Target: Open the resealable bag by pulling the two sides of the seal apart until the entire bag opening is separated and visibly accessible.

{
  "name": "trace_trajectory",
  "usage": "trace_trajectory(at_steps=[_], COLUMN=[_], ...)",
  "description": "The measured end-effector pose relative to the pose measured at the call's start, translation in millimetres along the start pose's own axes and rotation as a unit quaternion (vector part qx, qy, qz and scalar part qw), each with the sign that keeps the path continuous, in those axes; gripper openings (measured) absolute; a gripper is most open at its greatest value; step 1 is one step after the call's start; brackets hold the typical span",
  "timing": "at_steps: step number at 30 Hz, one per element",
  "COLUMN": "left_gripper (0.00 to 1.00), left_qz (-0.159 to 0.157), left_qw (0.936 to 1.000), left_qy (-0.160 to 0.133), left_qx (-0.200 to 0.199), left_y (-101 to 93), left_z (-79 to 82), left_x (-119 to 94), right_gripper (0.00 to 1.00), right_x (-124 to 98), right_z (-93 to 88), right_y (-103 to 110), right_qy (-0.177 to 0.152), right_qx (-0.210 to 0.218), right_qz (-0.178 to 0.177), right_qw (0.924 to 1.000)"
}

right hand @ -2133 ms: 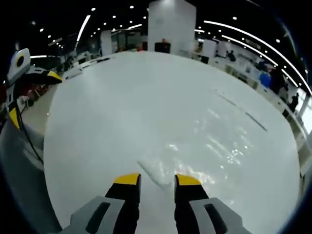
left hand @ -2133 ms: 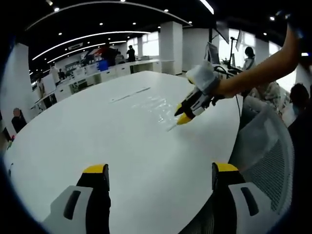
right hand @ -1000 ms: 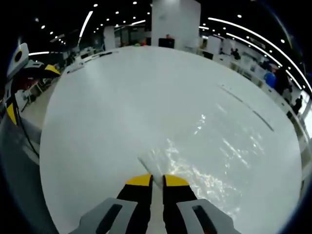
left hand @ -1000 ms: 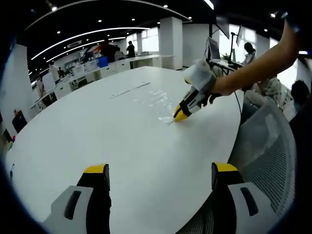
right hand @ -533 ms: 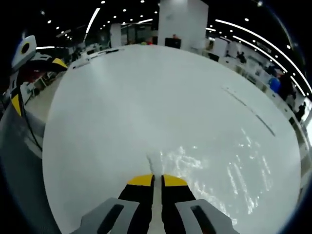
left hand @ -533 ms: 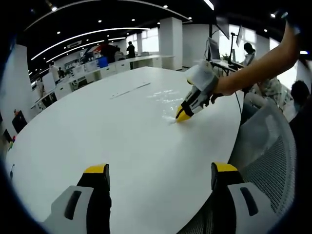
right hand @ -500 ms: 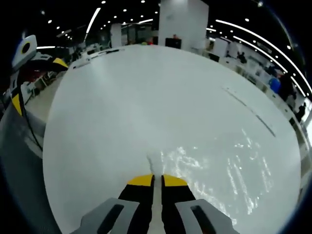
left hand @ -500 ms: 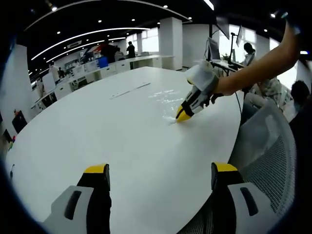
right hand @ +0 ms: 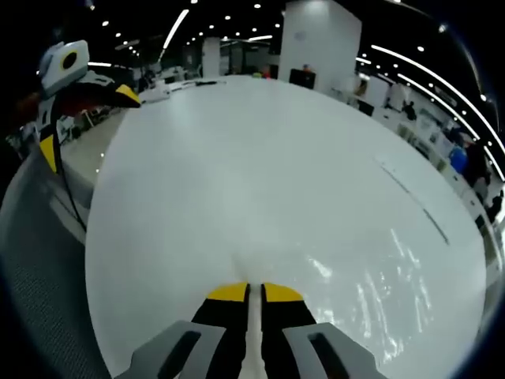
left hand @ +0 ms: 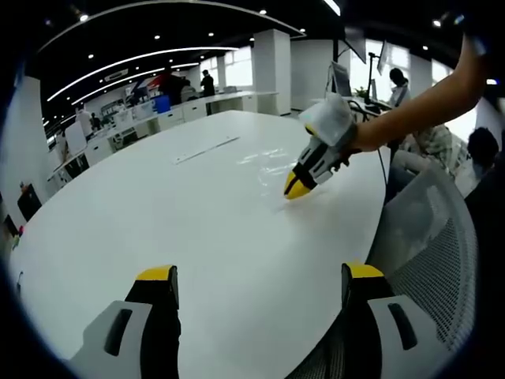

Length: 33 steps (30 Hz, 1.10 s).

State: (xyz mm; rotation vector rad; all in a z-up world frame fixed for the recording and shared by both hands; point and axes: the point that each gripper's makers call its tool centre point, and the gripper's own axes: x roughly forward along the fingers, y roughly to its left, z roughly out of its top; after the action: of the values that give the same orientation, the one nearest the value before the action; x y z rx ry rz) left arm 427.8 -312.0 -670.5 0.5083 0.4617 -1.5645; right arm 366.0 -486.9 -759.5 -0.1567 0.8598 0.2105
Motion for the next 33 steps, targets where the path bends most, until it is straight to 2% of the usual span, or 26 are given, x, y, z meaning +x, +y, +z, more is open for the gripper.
trace_trajectory(at_steps=[3,10,17,21,33], left_gripper=[0.82,0.82,0.80,0.80,0.74], left_qz=[-0.004,-0.009,-0.013,-0.015,-0.028], left_qw=[1.0000,0.9999,0.9998,0.9998,0.9993], left_qy=[0.000,-0.004,-0.004,-0.003,-0.002], left_qx=[0.004,0.008,0.014,0.016,0.025], left_y=[-2.9,-7.7,-12.0,-14.9,-24.8], left_z=[1.0,3.3,2.0,2.2,1.1], left_x=[1,1,-1,-2,-3], right_gripper=[0.00,0.00,0.00,0.00,0.00], right_x=[-3,-9,-13,-14,-23], right_z=[0.2,1.8,4.0,4.6,13.0], right_y=[3,13,33,40,64], right_qy=[0.003,0.002,0.012,0.022,0.020], right_qx=[-0.018,-0.030,-0.077,-0.098,-0.111], right_qz=[0.004,0.017,0.050,0.056,0.086], right_qw=[0.9998,0.9994,0.9957,0.9933,0.9899])
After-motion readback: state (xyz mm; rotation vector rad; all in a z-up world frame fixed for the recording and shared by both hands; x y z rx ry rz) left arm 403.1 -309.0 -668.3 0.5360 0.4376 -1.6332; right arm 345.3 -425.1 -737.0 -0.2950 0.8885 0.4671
